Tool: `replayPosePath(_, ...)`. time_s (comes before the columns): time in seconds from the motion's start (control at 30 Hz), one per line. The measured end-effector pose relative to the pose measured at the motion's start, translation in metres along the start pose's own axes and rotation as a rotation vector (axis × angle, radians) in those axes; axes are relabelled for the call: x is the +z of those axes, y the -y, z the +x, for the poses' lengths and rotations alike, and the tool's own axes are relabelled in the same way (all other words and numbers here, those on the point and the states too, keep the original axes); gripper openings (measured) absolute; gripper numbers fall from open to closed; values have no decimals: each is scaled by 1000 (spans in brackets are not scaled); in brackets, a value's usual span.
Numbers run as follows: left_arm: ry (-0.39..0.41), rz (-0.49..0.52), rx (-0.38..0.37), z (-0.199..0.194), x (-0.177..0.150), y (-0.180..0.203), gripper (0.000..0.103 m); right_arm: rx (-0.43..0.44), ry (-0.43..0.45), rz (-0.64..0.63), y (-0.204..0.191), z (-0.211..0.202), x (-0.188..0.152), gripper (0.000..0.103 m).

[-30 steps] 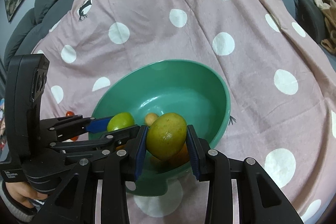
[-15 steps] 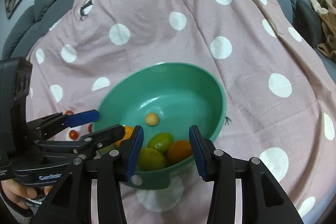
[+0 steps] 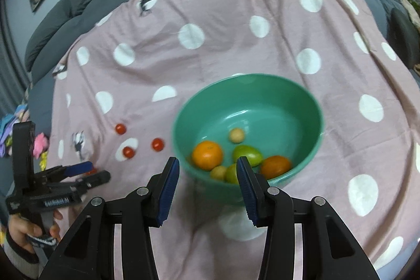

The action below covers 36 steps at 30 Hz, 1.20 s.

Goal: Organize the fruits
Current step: 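Grasp a red cherry tomato with the left gripper while the right gripper grasps another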

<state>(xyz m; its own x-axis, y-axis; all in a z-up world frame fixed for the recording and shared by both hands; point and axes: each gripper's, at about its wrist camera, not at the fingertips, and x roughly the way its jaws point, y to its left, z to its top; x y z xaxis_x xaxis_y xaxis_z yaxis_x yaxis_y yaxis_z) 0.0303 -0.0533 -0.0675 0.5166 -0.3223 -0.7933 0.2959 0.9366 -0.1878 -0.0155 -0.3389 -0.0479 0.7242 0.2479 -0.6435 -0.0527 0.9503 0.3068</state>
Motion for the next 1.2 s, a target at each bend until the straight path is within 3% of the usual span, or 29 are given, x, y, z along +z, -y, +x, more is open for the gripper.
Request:
replayPosePath(0.27,13,-126,95,-36,-38,-65,78,60,-49,-72,-34,7,-10,46)
replayPosePath(0.53,8,-172,72,-43,-60,-87,76,97,-114,-122,-62,25,-19,46)
replayPosePath(0.77,26,-120,-6,-37,-46,-81,70,118,-166,-165,-82,40,-26,46)
replayPosePath(1.07,-4,-17,11,12,-7,-79,70,145,-212,-181,-92,58,-28,46)
replayPosePath(1.2,-49,2,55,33,1,-81,70,138,-227,-174,-89,66,-28,46)
